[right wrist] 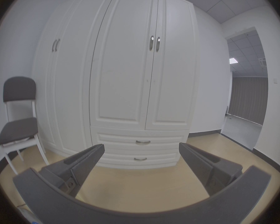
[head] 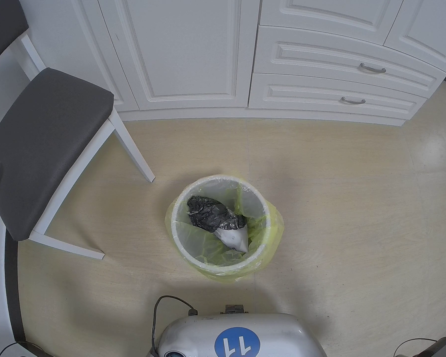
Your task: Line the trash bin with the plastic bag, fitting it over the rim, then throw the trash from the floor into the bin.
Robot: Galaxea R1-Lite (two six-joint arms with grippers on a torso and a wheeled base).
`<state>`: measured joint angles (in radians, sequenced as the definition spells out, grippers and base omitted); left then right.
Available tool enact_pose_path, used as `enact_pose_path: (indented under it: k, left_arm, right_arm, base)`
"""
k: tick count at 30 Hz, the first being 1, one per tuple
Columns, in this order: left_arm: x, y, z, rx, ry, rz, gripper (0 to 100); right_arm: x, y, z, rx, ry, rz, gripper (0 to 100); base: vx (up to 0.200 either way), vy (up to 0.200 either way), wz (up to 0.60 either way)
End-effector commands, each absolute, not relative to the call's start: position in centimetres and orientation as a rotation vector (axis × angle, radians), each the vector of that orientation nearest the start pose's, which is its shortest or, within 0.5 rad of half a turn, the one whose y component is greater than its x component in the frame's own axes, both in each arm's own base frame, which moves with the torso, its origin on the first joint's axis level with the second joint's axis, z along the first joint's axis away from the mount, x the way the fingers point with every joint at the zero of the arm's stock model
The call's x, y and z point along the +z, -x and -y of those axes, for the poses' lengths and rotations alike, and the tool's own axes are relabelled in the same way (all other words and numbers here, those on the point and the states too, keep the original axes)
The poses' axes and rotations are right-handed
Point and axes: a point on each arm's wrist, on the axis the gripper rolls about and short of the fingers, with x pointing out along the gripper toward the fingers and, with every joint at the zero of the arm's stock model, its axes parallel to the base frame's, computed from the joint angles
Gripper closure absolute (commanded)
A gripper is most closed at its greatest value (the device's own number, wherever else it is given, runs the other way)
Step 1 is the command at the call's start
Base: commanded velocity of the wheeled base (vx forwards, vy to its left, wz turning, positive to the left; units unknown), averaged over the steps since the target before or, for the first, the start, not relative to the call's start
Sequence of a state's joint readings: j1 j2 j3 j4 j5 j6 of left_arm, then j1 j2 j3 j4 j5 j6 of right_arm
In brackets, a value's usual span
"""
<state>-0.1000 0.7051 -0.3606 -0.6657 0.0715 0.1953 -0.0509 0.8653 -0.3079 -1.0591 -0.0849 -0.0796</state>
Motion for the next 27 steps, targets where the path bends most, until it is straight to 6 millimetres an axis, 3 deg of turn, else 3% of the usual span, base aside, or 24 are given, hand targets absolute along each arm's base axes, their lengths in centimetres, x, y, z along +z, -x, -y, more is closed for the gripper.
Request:
enact_pose_path:
  k: [1,5,6,7,9,15,20,22,27]
  left_arm:
    - [27.6,0.9,-0.2,0.038,-0.14,0.579,0]
    - [28.5,1.7,-0.3,0.042,-0.135,0.623,0]
    - [28.5,1.7,-0.3,0.042,-0.135,0.623,0]
    - [28.8,2.2,-0.3,0.046,-0.133,0.646,0]
    - [29.1,2.6,-0.4,0.05,-0.133,0.666,0]
    - [29.4,4.4,-0.5,0.061,-0.134,0.691,0]
    - [28.8,5.8,-0.5,0.071,-0.138,0.691,0]
    - [28.1,6.6,-0.4,0.081,-0.142,0.691,0]
    - [26.7,7.9,-0.3,0.103,-0.138,0.684,0]
  right_arm:
    - [28.7,0.4,0.0,-0.049,0.008,0.752,0]
    - [29.2,4.1,-0.4,0.044,-0.046,0.799,0]
    - [29.2,4.3,-0.4,0.046,-0.046,0.801,0]
    - [29.3,6.0,-0.6,0.064,-0.068,0.812,0]
    - [29.1,7.6,-0.7,0.08,-0.084,0.818,0]
    - [28.3,11.4,-1.1,0.17,-0.084,0.826,0]
    - [27.2,12.8,-1.1,0.235,-0.069,0.836,0]
    - [25.8,13.8,-0.6,0.33,-0.073,0.84,0]
    - [24.2,13.8,-0.6,0.376,-0.093,0.799,0]
  base:
    - [0.0,0.0,0.0]
    - [0.0,0.0,0.0]
    - [0.0,0.0,0.0]
    - [0.0,0.0,0.0]
    - [0.0,0.0,0.0]
    - [0.0,0.0,0.0]
    - [0.0,0.0,0.0]
    - [0.0,0.0,0.0]
    - [0.0,0.0,0.0]
